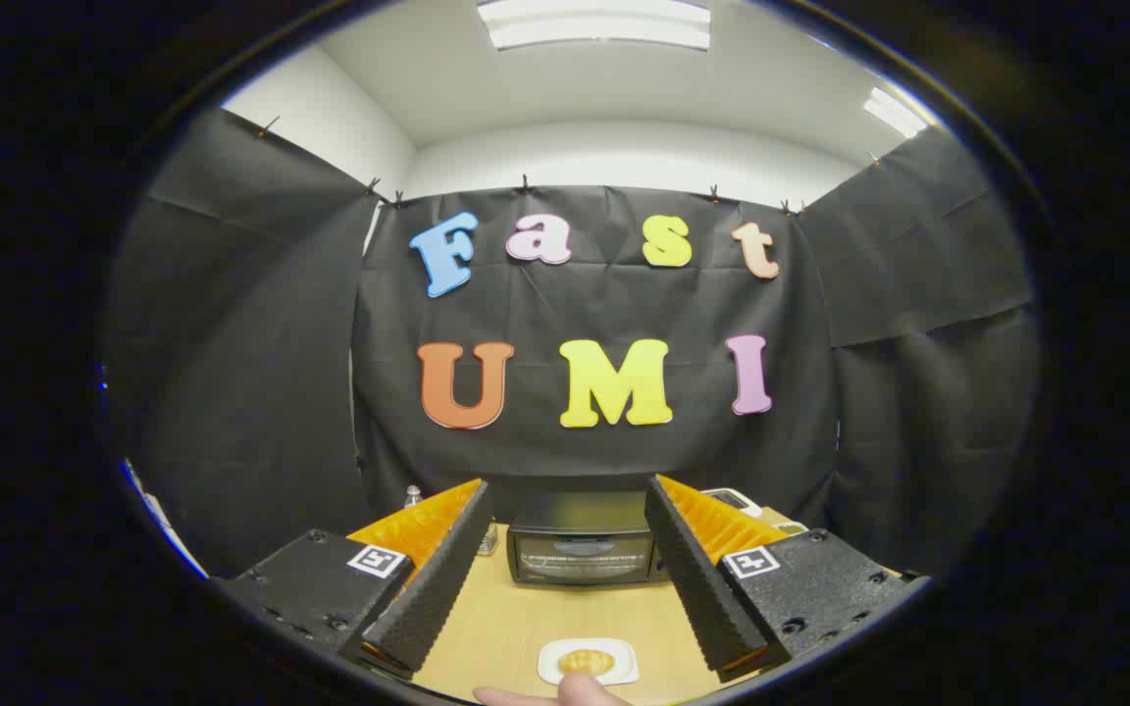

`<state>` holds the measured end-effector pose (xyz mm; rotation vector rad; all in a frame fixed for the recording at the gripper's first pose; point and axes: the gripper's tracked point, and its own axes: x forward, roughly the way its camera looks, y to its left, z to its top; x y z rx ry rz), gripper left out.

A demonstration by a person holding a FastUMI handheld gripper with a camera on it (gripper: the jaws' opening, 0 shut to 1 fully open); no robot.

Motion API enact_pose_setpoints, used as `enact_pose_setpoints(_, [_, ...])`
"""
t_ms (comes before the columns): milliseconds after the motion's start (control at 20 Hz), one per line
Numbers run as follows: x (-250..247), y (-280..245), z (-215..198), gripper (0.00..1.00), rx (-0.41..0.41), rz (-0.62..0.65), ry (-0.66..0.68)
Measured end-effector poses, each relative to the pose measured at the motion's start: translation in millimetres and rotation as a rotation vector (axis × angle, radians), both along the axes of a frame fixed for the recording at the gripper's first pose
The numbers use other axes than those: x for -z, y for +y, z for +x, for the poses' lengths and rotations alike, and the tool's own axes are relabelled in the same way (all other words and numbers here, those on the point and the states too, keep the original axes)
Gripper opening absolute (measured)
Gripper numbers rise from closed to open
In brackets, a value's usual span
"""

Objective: Open the toaster oven, put the food inside, and close the toaster oven door.

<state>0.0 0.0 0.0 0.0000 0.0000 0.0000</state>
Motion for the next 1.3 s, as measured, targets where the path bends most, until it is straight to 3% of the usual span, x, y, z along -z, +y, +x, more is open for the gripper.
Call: enact_pose_setpoints(1300, [31,-24,33,1.00,-0.010,0.051,-0.020])
